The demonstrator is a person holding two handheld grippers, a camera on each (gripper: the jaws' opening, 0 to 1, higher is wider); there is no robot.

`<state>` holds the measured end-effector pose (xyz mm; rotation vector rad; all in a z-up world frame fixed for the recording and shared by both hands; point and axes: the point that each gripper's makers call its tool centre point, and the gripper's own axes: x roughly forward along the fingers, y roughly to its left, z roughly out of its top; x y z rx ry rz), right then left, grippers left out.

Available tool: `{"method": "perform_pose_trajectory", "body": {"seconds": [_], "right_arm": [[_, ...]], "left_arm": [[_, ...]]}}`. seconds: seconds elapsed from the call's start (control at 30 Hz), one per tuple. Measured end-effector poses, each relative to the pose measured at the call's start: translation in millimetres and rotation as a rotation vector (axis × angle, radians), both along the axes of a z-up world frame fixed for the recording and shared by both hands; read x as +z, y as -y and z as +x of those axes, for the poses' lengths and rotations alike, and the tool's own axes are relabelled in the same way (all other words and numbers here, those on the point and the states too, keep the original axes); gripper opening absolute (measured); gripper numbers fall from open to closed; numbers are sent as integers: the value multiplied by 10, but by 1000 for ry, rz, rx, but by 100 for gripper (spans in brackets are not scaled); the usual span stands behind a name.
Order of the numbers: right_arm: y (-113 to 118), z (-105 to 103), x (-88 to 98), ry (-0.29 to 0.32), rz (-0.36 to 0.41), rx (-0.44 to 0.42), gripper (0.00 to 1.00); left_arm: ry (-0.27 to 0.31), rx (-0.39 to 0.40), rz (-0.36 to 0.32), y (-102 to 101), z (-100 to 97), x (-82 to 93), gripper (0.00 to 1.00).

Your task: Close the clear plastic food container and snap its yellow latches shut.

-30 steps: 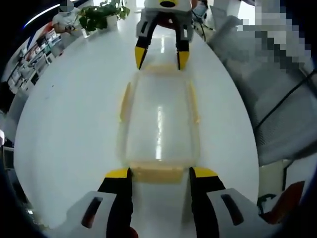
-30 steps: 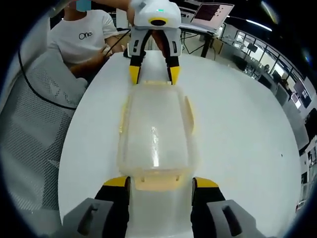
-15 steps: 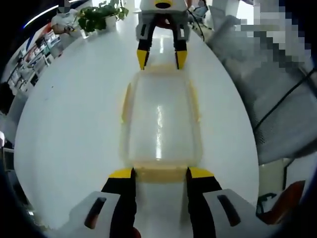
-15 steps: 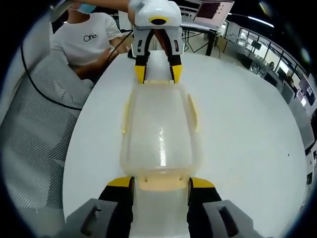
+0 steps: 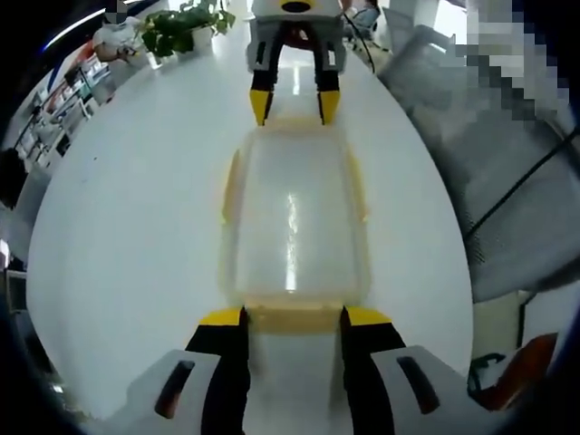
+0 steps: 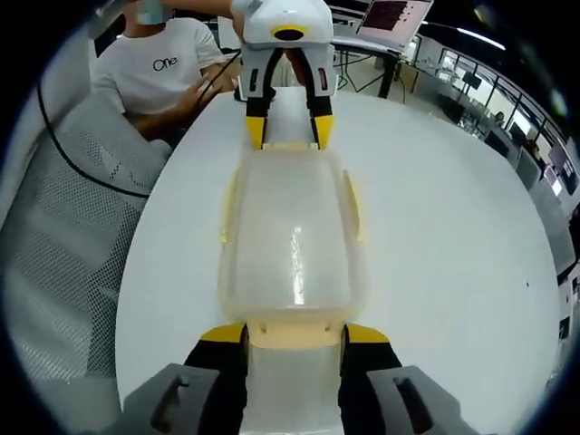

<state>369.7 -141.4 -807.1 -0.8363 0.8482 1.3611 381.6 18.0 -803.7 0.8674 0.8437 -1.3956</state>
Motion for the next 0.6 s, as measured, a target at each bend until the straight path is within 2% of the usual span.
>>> {"method": "perform_pose_trajectory", "body": {"seconds": [0.4, 0.6], "right_arm": [[4, -46, 7, 5, -2, -1, 36], [-9, -82, 7, 5, -22, 13, 36]], "left_arm": [[4, 11, 13, -11, -77, 2, 37], [28, -3, 41, -13, -107, 14, 37]]}}
